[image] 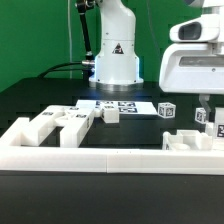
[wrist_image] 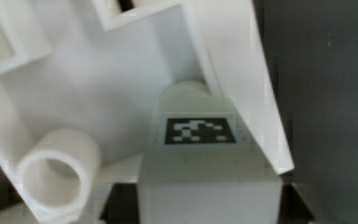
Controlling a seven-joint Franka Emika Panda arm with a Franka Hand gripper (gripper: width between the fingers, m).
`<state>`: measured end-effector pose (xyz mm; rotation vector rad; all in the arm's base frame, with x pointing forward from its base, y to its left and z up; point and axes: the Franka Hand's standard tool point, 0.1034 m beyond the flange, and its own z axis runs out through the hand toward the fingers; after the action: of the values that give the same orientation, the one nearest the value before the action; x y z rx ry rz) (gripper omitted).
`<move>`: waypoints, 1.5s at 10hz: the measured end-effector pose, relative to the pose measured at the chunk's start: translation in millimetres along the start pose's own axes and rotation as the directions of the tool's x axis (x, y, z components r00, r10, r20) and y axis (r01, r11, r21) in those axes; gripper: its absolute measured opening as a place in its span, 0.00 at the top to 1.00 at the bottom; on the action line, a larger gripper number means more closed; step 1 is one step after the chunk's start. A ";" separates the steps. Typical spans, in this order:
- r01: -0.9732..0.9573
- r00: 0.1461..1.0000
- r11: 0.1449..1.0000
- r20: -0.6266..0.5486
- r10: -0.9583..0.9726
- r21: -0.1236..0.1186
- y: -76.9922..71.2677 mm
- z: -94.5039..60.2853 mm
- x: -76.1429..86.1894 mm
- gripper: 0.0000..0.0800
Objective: Assemble chair
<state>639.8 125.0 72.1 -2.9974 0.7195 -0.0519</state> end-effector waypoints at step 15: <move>-0.714 0.700 0.701 0.037 0.713 0.004 2.6 0.5 0.2 0.34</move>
Offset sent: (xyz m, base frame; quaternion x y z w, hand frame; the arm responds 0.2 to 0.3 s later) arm -0.0061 -0.0008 -0.0023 0.0042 -0.0098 0.1871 0.9823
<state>638.8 122.6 71.4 -2.4594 1.8021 0.0296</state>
